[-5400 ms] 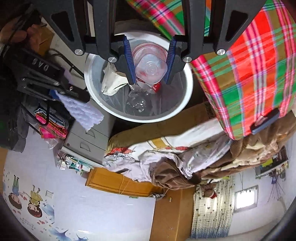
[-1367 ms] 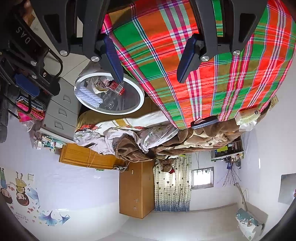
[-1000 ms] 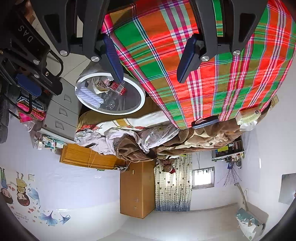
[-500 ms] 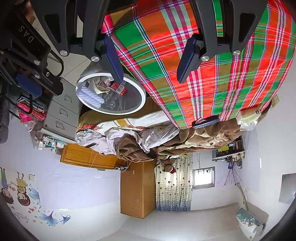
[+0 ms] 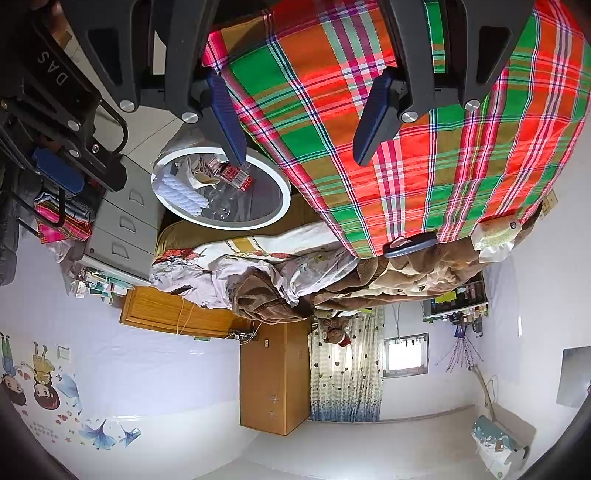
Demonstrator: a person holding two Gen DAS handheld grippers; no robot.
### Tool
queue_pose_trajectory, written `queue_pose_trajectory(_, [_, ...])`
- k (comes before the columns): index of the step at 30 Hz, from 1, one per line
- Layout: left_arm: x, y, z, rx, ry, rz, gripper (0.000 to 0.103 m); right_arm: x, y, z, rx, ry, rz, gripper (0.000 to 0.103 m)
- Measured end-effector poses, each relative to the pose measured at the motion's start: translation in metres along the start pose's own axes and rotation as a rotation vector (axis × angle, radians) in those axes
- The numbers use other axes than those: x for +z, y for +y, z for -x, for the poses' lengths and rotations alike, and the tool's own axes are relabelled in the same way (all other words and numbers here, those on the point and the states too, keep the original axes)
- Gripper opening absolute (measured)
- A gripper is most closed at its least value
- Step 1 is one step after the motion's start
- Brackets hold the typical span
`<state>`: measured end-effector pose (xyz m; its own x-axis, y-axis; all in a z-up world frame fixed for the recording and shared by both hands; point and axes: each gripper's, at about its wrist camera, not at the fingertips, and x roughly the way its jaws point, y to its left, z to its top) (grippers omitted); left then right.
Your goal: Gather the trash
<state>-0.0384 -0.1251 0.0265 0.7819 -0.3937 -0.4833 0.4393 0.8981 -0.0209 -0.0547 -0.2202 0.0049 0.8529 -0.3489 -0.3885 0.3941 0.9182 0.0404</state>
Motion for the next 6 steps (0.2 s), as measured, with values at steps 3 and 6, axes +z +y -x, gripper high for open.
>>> queue_pose_trajectory(3, [0.0002,0.0002,-0.0003,0.004,0.001,0.001,0.06,0.0002,0.0009,0.0002,0.0,0.0,0.002,0.062])
queue_pose_trajectory(6, [0.0,0.0005,-0.0005,0.006,0.001,0.002,0.06,0.0002,0.0006,0.0,-0.001,0.0,-0.001,0.062])
